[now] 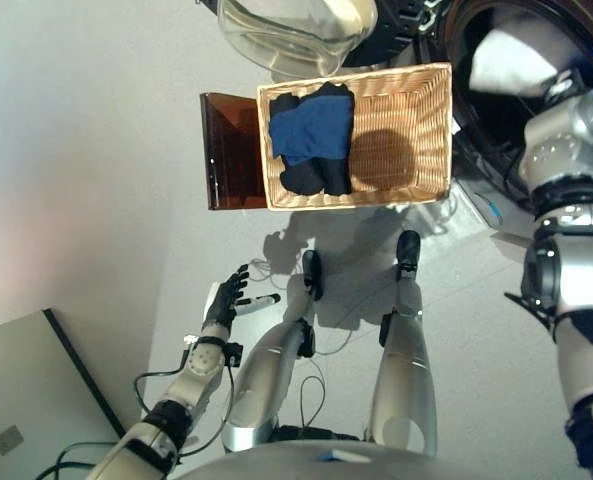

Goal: Pick up the clothes and place them into the washing machine

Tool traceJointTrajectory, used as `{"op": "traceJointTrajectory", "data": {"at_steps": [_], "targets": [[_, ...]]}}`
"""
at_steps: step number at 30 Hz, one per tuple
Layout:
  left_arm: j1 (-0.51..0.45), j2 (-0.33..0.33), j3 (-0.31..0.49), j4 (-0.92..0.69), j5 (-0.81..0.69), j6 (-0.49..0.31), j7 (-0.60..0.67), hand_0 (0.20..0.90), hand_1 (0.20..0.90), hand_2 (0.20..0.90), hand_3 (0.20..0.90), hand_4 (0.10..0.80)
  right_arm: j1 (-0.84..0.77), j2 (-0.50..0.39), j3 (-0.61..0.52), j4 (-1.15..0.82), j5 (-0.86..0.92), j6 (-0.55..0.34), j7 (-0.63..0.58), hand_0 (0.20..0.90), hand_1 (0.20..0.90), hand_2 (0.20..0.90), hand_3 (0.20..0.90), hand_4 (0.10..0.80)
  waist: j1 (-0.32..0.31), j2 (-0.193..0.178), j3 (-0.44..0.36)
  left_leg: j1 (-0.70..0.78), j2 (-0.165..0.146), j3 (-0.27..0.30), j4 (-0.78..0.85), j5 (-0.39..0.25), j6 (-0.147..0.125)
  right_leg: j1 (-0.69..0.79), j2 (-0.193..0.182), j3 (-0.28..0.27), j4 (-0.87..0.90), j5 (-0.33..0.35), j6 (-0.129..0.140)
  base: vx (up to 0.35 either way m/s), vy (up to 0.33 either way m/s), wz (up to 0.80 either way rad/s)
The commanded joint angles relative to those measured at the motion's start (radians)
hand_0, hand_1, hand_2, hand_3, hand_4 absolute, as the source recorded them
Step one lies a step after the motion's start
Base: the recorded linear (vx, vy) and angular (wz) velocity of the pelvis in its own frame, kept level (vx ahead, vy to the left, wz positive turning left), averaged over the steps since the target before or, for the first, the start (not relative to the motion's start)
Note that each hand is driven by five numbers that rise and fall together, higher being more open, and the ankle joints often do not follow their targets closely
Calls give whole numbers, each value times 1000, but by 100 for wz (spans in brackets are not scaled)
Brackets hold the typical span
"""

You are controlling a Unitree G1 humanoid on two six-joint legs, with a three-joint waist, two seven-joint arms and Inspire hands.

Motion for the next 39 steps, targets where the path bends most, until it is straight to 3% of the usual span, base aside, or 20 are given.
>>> {"op": "traceJointTrajectory", "data": {"at_steps": [1, 13, 25, 26, 27, 28, 30, 31, 32, 39], "targets": [[32, 21, -72, 10, -22, -26, 15, 900, 900, 900, 900, 800, -238, -172, 97, -62, 26, -150, 27, 200, 200, 200, 200, 300, 14, 59, -79, 36, 1, -30, -8, -51, -88, 3, 40, -55, 238, -251, 8, 10, -6, 4], [26, 13, -81, 24, -43, -22, 6, 900, 900, 900, 900, 800, -291, -209, 94, -44, 123, -169, 38, 200, 200, 200, 200, 300, 21, 73, -90, 23, -2, -37, -8, -40, -93, -13, 41, -56, 248, -250, 3, 0, -3, 2], [24, 9, -81, 8, -66, -24, 6, 900, 900, 900, 900, 800, -265, -169, 28, -38, 238, -200, 51, 200, 200, 200, 200, 300, 24, 101, -78, 12, -11, -38, -8, -34, -95, -20, 35, -51, 251, -255, 1, -3, 1, 0], [25, 9, -82, 5, -70, -23, 4, 900, 900, 900, 900, 800, -260, -159, 11, -46, 276, -215, 63, 230, 230, 230, 230, 322, 25, 105, -77, 10, -12, -38, -8, -33, -96, -24, 35, -50, 252, -255, 1, 0, 0, 0], [24, 9, -82, 0, -72, -22, 2, 900, 900, 900, 900, 800, -257, -155, 0, -50, 301, -225, 72, 318, 318, 318, 318, 384, 27, 109, -78, 6, -12, -37, -8, -31, -96, -28, 35, -51, 251, -252, 0, 0, 0, 0], [27, 8, -83, -2, -75, -22, 1, 900, 900, 900, 900, 800, -252, -147, -13, -61, 331, -239, 82, 296, 296, 296, 296, 369, 27, 112, -77, 5, -13, -36, -8, -32, -96, -30, 34, -50, 254, -255, 0, 0, 0, 0], [29, 8, -86, -9, -82, -21, 0, 900, 900, 900, 900, 800, -240, -129, -46, -78, 380, -277, 91, 326, 326, 326, 326, 390, 28, 119, -75, 2, -15, -36, -8, -31, -96, -34, 32, -47, 256, -256, 0, 0, 0, 0], [29, 7, -85, -8, -83, -19, 0, 900, 900, 900, 900, 800, -234, -116, -62, -89, 398, -298, 91, 755, 755, 755, 755, 696, 28, 122, -74, 0, -17, -36, -8, -30, -95, -37, 33, -44, 258, -255, 0, 0, 0, 0], [29, 5, -86, -7, -87, -19, 0, 900, 900, 900, 900, 800, -232, -111, -74, -94, 411, -312, 87, 900, 900, 900, 900, 800, 29, 125, -76, 2, -19, -36, -8, -36, -95, -37, 31, -43, 259, -263, 1, -17, 30, -2], [25, 3, -77, -9, -92, -22, 2, 900, 900, 900, 900, 800, -207, -83, -116, -119, 419, -348, 71, 900, 900, 900, 900, 800, 31, 133, -78, -6, -24, -32, -8, -28, -91, -49, 29, -36, 261, -250, -1, -6, 7, -1]]}}
